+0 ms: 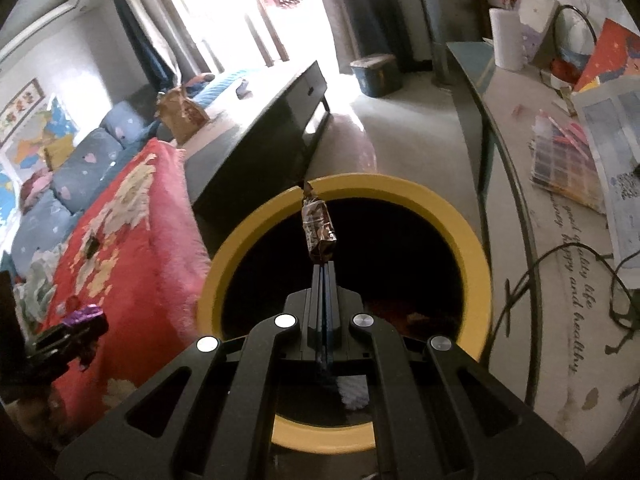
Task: Collect trash
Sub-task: 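Open both tools to drop the wrapper and snack bag into the bin, then move both tools back over the remaining trash on the bedspread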
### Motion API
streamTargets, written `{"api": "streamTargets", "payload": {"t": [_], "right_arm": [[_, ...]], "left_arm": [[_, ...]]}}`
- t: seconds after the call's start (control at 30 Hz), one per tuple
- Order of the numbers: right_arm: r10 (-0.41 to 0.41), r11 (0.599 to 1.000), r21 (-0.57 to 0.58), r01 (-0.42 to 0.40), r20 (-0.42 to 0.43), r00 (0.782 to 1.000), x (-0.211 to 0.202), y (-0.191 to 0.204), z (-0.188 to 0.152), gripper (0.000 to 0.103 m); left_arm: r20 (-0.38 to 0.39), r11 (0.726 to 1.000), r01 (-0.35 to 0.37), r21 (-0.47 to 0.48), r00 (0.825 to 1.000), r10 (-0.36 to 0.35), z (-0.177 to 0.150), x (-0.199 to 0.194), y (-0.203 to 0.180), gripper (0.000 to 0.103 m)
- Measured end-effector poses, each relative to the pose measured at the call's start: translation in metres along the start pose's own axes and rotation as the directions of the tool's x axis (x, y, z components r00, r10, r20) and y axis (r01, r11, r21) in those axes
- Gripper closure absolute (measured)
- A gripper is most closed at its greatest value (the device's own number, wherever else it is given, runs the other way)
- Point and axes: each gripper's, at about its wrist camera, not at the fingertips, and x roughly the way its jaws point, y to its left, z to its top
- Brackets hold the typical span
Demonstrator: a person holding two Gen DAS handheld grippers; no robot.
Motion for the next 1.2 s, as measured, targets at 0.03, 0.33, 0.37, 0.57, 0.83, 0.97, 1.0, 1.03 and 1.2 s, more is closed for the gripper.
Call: {"api": "streamTargets", "payload": {"t": [0.03, 0.33, 0.37, 0.57, 0.83, 0.97, 1.0, 1.03, 1.2], "right_arm": [[-0.01, 1.0, 0.007, 0.01, -0.008, 1.0, 0.001, -0.003, 0.0, 0.103], [-0.022, 0.993, 0.112, 0.028, -0.056, 0.998, 0.011, -0.032, -0.005, 0.103], [-0.02, 0.992, 0.121, 0.026, -0.056, 0.998, 0.011, -0.034, -0.005, 0.103], [-0.017, 0.985, 0.171, 0.021, -0.026, 1.0, 0.002, -0.045, -0.002, 0.093], [-0.019, 0.979, 0.202, 0.01, 0.046, 0.999, -0.015, -0.051, 0.007, 0.061], [-0.024, 0.985, 0.173, 0.005, 0.11, 0.994, -0.026, -0.039, 0.012, 0.042], [-0.02, 0.987, 0.161, -0.001, 0.129, 0.991, -0.029, -0.034, 0.013, 0.041], [-0.016, 0.989, 0.15, -0.005, 0.14, 0.99, -0.031, -0.031, 0.014, 0.036], [0.0, 0.997, 0.071, -0.015, 0.212, 0.977, -0.046, -0.006, 0.018, 0.024]], "left_arm": [[0.002, 1.0, 0.018, 0.016, 1.0, -0.018, 0.004, 0.004, -0.01, 0.083], [-0.014, 0.986, 0.133, 0.097, 0.991, -0.132, 0.02, 0.035, -0.071, 0.083], [-0.02, 0.983, 0.149, 0.105, 0.989, -0.148, 0.021, 0.041, -0.079, 0.083], [-0.047, 0.972, 0.196, 0.133, 0.98, -0.191, 0.026, 0.068, -0.099, 0.083], [-0.058, 0.973, 0.201, 0.113, 0.979, -0.195, 0.031, 0.092, -0.097, 0.033], [-0.03, 0.979, 0.179, 0.098, 0.984, -0.177, 0.033, 0.081, -0.086, 0.009], [-0.014, 0.981, 0.174, 0.088, 0.985, -0.174, 0.034, 0.076, -0.081, 0.009], [-0.004, 0.983, 0.166, 0.082, 0.986, -0.167, 0.035, 0.072, -0.078, 0.008], [0.051, 0.993, 0.104, 0.05, 0.993, -0.106, 0.04, 0.047, -0.059, 0.007]]}}
